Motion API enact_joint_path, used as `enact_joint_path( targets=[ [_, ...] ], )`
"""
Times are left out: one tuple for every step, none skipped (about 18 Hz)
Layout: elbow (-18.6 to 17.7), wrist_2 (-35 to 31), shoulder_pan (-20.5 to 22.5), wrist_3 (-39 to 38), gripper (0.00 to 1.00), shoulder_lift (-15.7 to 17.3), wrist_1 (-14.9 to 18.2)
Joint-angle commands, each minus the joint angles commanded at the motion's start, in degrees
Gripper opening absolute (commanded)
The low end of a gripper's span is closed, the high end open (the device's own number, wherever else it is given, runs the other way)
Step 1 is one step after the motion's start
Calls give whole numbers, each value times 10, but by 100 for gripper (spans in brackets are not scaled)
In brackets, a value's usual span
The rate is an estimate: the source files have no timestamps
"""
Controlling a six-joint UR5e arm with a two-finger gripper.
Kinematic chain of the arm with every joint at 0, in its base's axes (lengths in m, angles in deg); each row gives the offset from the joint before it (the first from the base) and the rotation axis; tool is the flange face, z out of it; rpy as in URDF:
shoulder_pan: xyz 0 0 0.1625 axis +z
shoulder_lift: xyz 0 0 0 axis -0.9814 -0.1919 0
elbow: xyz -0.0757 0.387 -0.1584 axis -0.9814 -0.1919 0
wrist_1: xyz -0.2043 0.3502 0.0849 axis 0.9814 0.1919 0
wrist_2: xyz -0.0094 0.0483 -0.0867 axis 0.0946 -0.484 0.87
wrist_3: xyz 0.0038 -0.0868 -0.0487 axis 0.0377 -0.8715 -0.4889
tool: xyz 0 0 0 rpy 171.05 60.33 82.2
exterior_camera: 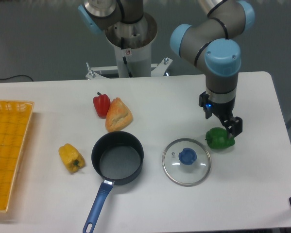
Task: Open the lid
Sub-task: 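Open the gripper and raise it away from the lid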
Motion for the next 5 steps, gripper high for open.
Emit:
enact_joint_path(
  targets=[
    [0,1,2,0,100,0,0],
    [0,1,3,0,100,2,0],
    [0,1,4,0,100,2,0],
    [0,1,4,0,100,2,-1],
    [1,1,4,0,100,2,-1]
  ],
)
